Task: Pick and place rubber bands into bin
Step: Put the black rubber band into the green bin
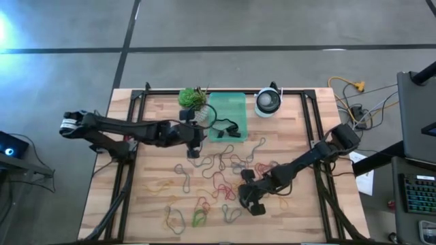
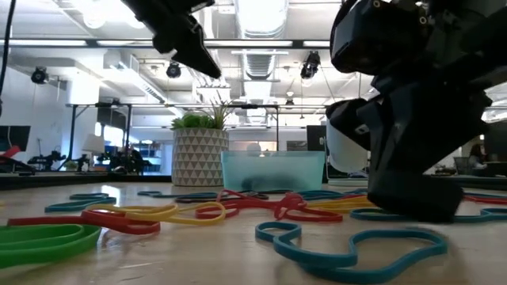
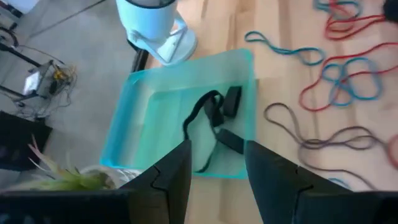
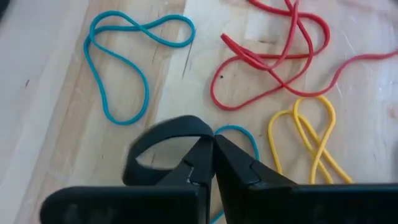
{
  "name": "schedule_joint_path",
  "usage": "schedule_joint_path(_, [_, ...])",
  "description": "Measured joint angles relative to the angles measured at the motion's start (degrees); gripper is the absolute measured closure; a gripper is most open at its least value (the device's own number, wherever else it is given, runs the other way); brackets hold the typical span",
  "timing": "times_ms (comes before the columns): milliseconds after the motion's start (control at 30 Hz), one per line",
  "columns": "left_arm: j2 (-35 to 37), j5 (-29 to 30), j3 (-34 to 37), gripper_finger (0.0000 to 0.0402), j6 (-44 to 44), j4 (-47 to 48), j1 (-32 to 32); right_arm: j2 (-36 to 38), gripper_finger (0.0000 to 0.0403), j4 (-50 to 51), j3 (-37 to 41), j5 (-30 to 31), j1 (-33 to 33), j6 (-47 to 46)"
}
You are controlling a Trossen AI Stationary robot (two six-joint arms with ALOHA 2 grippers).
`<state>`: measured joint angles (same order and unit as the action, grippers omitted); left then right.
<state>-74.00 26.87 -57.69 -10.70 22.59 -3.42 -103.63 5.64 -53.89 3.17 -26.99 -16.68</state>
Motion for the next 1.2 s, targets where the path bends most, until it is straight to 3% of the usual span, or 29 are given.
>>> schedule_joint_path(233, [1.66, -0.09, 0.80, 0.0267, 7.05, 12.55, -3.20, 4.19, 0.0394, 0.57, -0.13, 0.29, -0.02, 2.10])
schedule_joint_path(467, [2.20, -1.39, 7.89, 0.0267, 11.70, 11.84, -6.38, 10.18, 0.0394, 0.22, -0.13, 10.35, 0.54, 11.38])
schedule_joint_path(833, [2.29, -2.57, 14.44, 0.0267, 20.15, 10.78, -11.85, 13.56, 0.0394, 2.83, 0.05, 12.51, 4.18, 16.29])
schedule_joint_path(1067, [2.21, -2.64, 16.49, 0.0267, 21.08, 4.30, -14.25, 13.56, 0.0394, 3.36, 0.81, 29.19, 10.63, 20.56])
schedule_joint_path(1200, [2.07, -2.69, 16.87, 0.0267, 21.11, 1.16, -15.58, 13.56, 0.0394, 2.26, 0.81, 31.39, 16.94, 21.86])
